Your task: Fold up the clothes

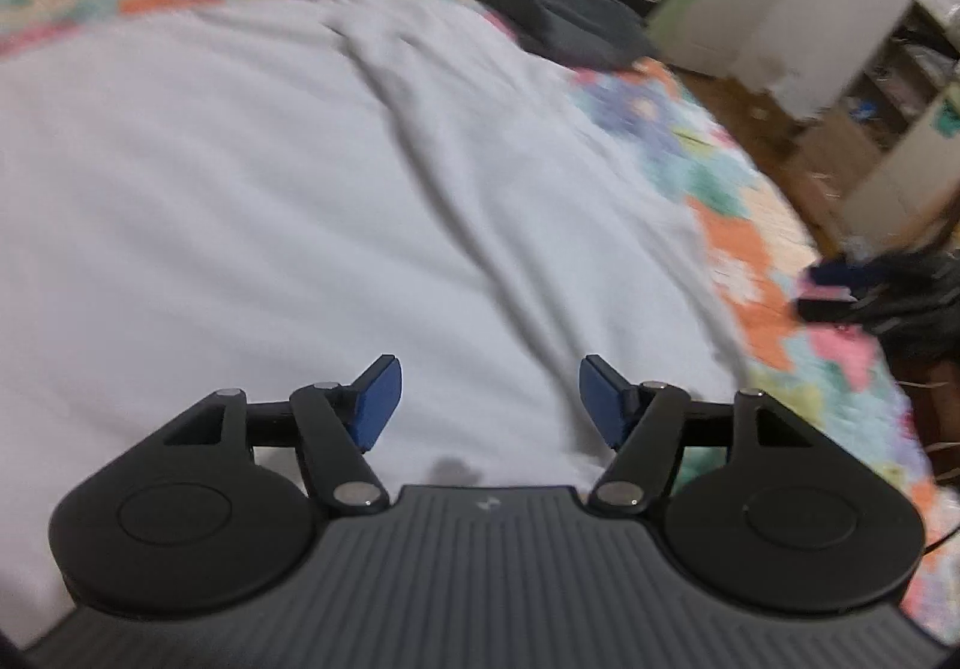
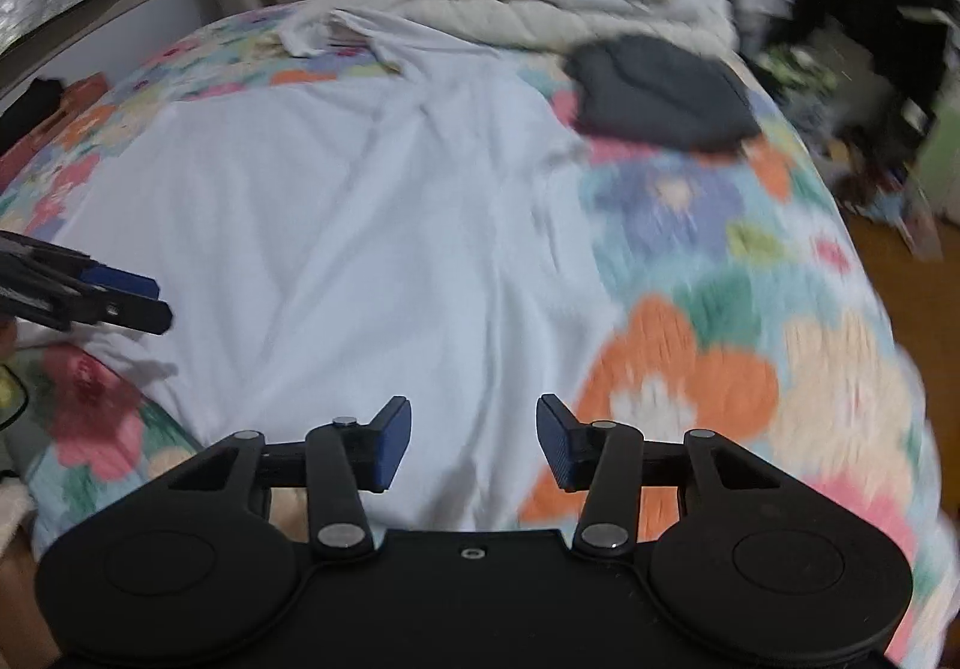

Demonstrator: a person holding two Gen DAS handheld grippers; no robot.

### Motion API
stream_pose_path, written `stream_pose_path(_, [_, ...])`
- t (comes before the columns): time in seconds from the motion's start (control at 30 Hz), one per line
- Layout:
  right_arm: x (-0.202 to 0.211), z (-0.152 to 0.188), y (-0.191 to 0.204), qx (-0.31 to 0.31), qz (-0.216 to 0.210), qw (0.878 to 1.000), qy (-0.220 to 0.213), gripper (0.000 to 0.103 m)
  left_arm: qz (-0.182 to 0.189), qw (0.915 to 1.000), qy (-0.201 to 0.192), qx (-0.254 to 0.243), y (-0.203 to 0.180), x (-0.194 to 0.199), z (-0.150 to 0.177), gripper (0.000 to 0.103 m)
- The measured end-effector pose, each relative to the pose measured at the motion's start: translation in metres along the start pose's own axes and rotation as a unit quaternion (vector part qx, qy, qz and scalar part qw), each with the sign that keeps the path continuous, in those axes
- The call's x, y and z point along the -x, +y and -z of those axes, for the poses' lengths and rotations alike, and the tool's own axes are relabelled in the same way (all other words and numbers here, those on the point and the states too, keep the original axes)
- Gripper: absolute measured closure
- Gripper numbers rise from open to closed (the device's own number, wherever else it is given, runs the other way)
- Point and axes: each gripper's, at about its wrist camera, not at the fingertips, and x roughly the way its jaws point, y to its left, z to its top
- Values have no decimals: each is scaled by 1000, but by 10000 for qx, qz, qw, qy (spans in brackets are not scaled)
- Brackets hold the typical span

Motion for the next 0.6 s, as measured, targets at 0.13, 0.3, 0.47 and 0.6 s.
stream_pose_path(0.13, [-9, -75, 21, 484, -560, 9971, 188, 44, -440, 9987, 255, 102, 28, 4, -24, 37])
stream_pose_path(0.3, [-80, -146, 66, 644, -1313, 9885, 392, 39, -1073, 9938, 276, -113, 47, 16, -72, 37])
stream_pose_path(0.47, [-147, -192, 87, 270, -1747, 9841, -187, 39, -1042, 9933, -428, -249, 87, 10, -124, 37])
stream_pose_path(0.6, [-180, -223, 78, -59, -1906, 9814, -201, 39, -1404, 9878, -655, -177, 128, -17, -172, 37])
